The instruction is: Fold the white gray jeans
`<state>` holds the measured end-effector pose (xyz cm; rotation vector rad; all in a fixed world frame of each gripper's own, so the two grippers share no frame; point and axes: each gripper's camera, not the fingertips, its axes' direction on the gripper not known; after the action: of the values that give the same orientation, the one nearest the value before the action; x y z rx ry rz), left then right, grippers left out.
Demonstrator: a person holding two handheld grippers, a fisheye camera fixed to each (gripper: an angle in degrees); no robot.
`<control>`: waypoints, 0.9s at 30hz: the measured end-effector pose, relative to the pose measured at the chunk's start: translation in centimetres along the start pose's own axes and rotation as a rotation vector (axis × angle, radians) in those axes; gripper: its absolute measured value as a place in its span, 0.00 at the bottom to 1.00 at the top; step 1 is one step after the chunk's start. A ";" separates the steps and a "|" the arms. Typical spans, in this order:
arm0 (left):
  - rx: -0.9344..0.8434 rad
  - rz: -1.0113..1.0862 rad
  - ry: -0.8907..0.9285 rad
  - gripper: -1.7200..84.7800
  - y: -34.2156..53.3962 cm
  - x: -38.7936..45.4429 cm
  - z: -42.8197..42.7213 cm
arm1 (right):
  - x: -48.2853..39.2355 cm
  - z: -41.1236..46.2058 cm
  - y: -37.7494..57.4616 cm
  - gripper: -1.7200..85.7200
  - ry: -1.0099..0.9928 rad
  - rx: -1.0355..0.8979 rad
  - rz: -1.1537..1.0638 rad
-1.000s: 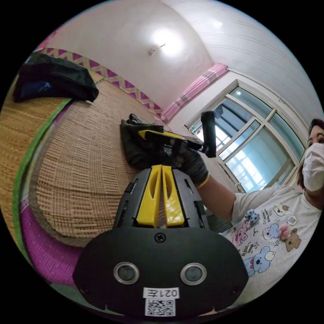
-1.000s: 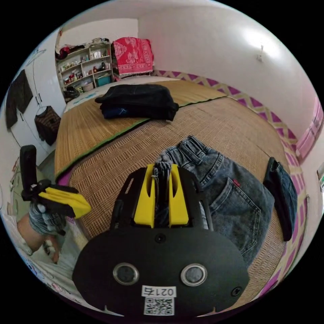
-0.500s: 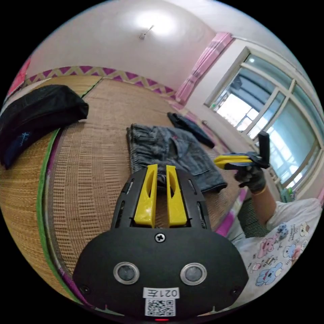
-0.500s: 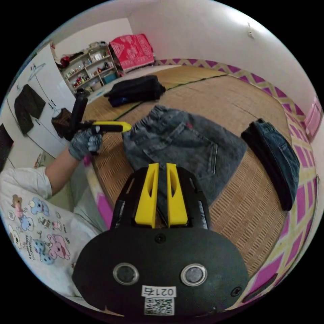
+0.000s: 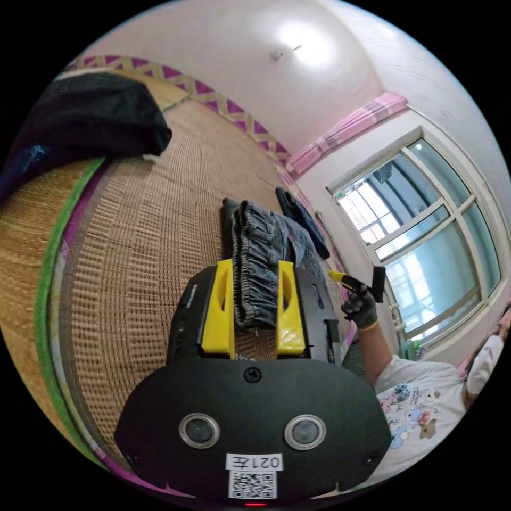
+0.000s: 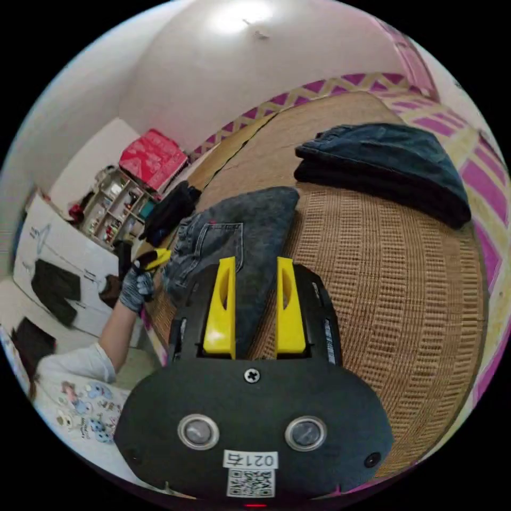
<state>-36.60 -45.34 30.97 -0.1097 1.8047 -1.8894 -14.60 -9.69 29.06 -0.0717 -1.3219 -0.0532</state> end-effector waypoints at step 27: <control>-0.147 0.297 0.117 0.09 -22.6 20.3 16.6 | 8.4 -12.5 -18.7 0.08 0.058 0.067 -0.067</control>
<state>-54.41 -69.47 48.38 0.2100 1.9165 -1.5842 -1.93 -29.39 34.50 0.0309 -1.2667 -0.0677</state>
